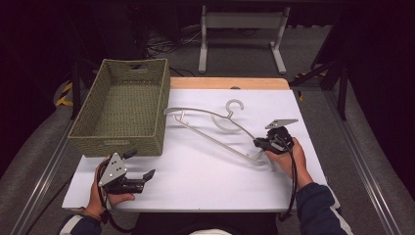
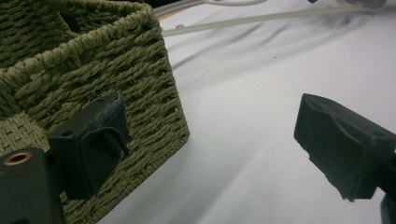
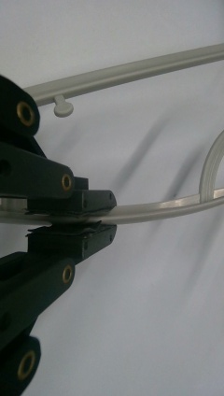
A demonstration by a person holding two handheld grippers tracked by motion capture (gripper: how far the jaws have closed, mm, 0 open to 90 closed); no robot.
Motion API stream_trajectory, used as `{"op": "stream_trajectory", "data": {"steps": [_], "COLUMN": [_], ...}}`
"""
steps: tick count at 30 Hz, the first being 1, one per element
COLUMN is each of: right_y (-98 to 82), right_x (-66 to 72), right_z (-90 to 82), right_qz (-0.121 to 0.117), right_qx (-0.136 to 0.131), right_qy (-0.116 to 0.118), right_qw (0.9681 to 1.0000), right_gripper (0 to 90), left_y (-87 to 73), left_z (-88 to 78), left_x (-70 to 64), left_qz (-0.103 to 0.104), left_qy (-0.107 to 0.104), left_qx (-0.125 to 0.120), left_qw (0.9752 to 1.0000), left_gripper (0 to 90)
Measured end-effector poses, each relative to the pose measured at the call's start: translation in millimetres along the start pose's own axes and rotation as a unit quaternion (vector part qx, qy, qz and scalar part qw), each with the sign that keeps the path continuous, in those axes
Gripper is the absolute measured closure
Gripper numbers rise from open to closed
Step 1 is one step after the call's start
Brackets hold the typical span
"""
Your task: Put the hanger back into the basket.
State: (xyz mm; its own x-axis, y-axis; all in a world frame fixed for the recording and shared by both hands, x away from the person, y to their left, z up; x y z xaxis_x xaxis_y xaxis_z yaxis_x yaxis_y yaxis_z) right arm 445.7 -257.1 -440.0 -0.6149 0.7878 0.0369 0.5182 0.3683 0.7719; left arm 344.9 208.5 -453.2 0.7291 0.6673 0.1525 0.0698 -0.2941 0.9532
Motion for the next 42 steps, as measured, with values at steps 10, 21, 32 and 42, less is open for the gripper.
{"op": "stream_trajectory", "data": {"steps": [10, 21, 32, 42], "right_y": [18.2, 42.6, 63.4, 66.3], "right_x": [8.4, 29.1, 55.5, 68.3], "right_z": [-23.4, -25.7, -9.5, -12.5], "right_qz": [-0.001, -0.006, -0.037, -0.073], "right_qx": [-0.085, -0.128, -0.129, -0.127], "right_qy": [-0.009, -0.001, 0.019, 0.034], "right_qw": [0.9963, 0.9918, 0.9907, 0.9887], "right_gripper": [83.4, 83.4, 83.3, 83.3], "left_y": [2.3, 3.2, 5.9, 27.2], "left_z": [-8.3, -10.3, -15.2, -28.5], "left_x": [4.1, 4.3, 5.6, 0.1], "left_qz": [0.005, 0.001, 0.000, 0.011], "left_qy": [0.018, 0.024, 0.033, 0.038], "left_qx": [-0.009, -0.016, -0.030, -0.066], "left_qw": [0.9998, 0.9996, 0.9990, 0.9970], "left_gripper": [10.3, 10.4, 10.8, 11.8]}}
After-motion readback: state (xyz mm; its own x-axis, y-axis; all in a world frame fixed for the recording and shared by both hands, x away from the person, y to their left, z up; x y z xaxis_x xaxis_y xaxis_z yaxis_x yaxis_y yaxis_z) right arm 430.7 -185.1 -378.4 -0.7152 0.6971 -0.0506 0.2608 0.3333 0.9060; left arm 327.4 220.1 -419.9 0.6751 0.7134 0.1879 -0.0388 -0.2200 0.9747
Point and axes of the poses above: each handheld gripper's, and its own axes: z roughly forward along the jaws, y roughly out of its top, x roughly to its left, the point moved 3 cm from there along z, roughly forward along the jaws, and after that the axes turned 6 degrees about -x, right-handed, at the moved point
